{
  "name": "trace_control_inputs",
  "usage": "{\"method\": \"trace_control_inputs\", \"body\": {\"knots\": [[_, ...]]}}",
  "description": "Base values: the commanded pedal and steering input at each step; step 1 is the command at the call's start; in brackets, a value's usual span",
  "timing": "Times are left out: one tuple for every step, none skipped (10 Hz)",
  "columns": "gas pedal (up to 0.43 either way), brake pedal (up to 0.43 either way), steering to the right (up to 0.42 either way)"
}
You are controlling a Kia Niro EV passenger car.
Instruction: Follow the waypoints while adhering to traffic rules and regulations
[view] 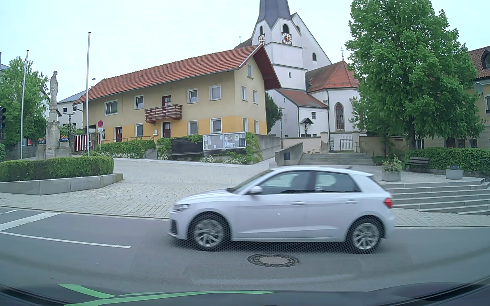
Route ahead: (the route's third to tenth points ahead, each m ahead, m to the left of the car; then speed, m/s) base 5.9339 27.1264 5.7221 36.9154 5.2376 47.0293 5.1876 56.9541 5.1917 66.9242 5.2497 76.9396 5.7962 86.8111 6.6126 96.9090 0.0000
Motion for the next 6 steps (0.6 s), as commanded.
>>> {"method": "trace_control_inputs", "body": {"knots": [[0.0, 0.28, 0.004], [0.0, 0.287, 0.004], [0.0, 0.28, 0.004], [0.0, 0.287, 0.004], [0.0, 0.287, 0.004], [0.0, 0.28, 0.004]]}}
